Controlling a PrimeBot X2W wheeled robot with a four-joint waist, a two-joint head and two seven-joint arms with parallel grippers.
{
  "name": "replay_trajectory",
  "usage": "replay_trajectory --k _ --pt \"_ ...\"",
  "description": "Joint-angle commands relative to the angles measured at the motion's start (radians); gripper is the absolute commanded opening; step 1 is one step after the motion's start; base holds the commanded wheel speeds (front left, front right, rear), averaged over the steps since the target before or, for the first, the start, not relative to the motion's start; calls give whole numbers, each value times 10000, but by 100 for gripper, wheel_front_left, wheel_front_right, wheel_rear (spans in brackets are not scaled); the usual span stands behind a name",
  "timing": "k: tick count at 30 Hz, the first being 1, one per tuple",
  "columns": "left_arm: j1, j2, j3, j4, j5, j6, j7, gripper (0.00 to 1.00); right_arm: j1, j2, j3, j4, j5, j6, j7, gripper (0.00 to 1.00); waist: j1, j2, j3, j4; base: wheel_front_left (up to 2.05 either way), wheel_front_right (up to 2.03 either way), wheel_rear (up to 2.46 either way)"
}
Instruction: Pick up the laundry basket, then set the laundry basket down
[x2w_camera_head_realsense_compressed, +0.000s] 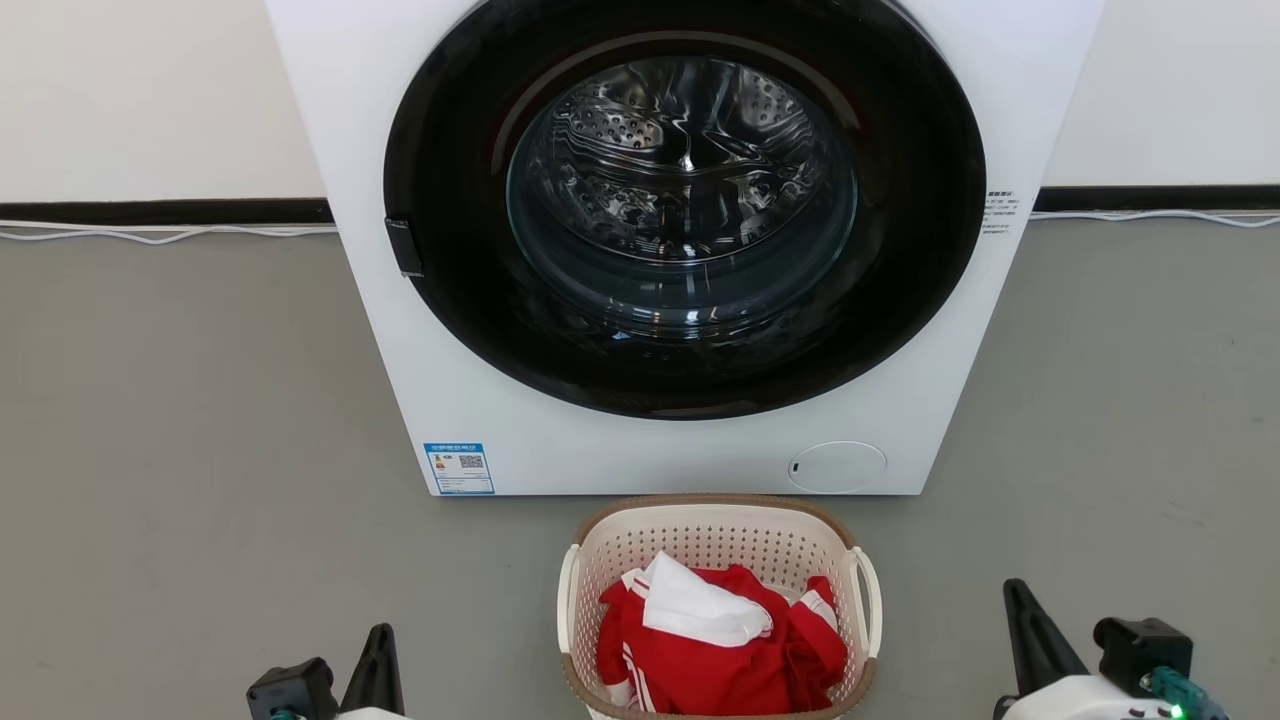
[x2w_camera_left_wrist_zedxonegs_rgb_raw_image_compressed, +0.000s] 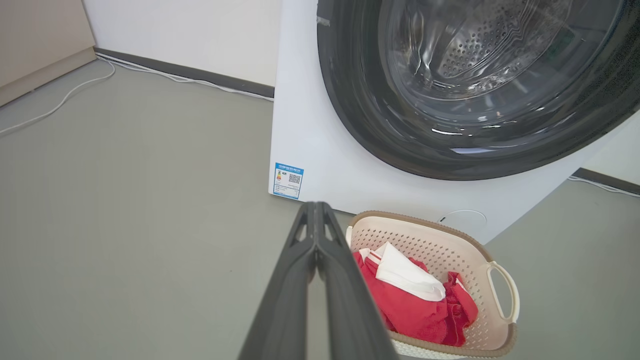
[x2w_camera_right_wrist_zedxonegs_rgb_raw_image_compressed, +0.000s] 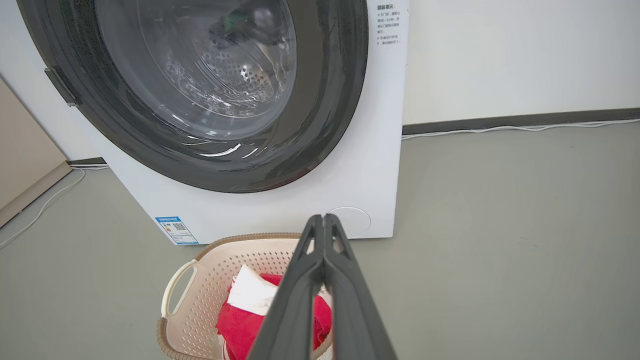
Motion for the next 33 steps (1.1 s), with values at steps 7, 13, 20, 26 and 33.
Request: replay_trajectory --k 7,13,20,26,33 --pt "-391 35 158 -387 -865 -168 219 0 -363 -91 -90 -453 968 6 226 0 8 -1 18 -8 0 0 0" --pt "-416 44 225 -505 -1498 -272 376 0 -344 -70 -85 -633 1685 9 373 0 1 -1 57 -14 0 0 0" --pt "-449 55 319 -632 -2231 -394 575 0 -331 -44 -103 -826 2514 13 568 0 1 -1 87 -21 0 0 0" --pt "-480 64 404 -736 -2859 -498 750 0 -326 -22 -126 -984 3223 16 742 0 1 -1 113 -28 0 0 0" --pt "-513 72 490 -838 -3484 -602 925 0 -323 0 -151 -1138 3929 20 917 0 1 -1 138 -34 0 0 0"
